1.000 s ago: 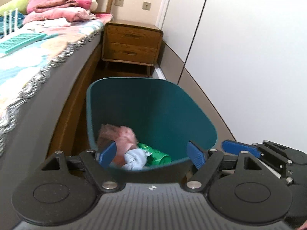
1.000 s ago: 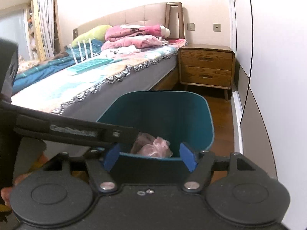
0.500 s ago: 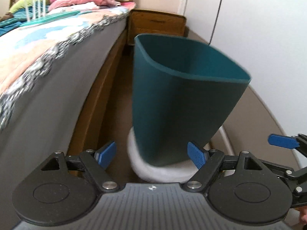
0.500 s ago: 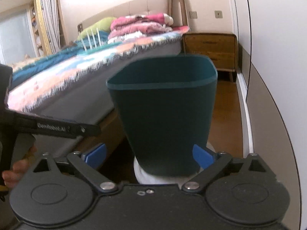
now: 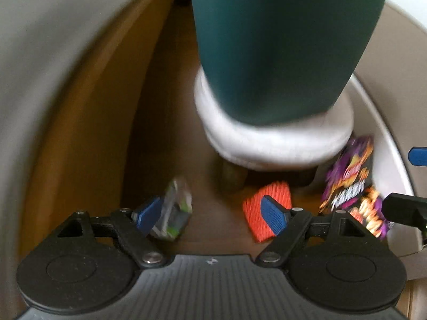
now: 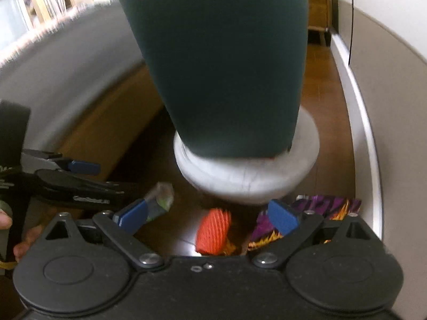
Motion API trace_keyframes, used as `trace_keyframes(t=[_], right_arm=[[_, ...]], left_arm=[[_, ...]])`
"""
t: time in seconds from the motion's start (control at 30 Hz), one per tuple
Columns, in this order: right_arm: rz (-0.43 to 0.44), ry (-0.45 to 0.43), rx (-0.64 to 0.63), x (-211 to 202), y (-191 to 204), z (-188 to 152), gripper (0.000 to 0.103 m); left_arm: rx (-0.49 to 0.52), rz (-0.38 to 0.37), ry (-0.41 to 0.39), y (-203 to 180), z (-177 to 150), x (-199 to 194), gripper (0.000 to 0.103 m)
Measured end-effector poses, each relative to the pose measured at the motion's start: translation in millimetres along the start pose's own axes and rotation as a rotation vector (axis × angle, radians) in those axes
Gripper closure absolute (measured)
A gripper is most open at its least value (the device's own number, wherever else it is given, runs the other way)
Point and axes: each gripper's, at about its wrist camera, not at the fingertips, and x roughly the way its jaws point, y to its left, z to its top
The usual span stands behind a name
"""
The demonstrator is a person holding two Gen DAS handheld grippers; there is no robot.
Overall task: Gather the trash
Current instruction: 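Grasp the clear green-printed plastic bag with left tool while right tool grasps orange foam net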
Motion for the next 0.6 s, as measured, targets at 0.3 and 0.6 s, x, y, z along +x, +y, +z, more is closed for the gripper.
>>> trace_keyframes(t=[0.3,0.6], right_arm=[[-0.048,0.123,0.116,81,-10,-13,0.012],[-0.064,0.195,0.056,146,5,-16,0.017]], left_arm=[[0.025,0.118,0.172,-1,-18,100,0.022],[-0.036,0.167,0.257,32,-24,158,0.022]])
